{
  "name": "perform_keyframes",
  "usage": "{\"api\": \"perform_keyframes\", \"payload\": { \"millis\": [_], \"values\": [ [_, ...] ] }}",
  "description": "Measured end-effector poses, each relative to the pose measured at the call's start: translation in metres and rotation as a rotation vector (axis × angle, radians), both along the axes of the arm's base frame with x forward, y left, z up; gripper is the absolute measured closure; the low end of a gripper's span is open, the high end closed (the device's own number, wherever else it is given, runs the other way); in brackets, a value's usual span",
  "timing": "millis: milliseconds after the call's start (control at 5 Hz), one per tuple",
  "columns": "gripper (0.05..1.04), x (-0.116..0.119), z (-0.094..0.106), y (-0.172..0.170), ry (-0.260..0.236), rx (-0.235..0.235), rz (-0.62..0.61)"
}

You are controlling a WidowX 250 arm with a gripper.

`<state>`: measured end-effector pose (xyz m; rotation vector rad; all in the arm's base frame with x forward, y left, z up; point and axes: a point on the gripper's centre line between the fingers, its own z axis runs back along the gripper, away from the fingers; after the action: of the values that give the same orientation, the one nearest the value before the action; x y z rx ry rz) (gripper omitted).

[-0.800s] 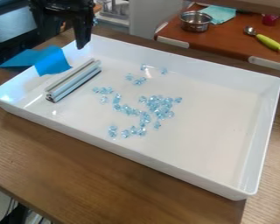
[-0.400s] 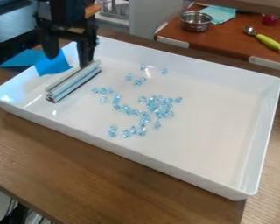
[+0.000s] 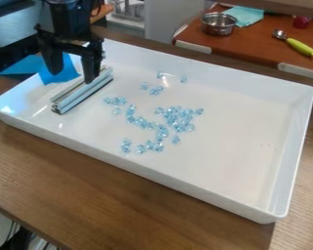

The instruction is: Sweep into pile

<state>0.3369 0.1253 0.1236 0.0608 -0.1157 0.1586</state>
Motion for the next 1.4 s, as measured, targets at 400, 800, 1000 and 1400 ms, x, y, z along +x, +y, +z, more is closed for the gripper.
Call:
{"api": "perform_keyframes", "payload": {
  "millis": [400, 800, 1000, 1400],
  "values": [
    [0.084, 0.006, -0.012, 0.015, -0.030, 0.003, -0.011],
    [0.084, 0.005, -0.019, 0.012, -0.065, -0.070, -0.006],
    [0.117, 0.004, -0.025, 0.014, -0.051, -0.080, 0.010],
    [0.676, 0.001, -0.039, 0.003, -0.030, -0.046, 0.002]
  ]
}}
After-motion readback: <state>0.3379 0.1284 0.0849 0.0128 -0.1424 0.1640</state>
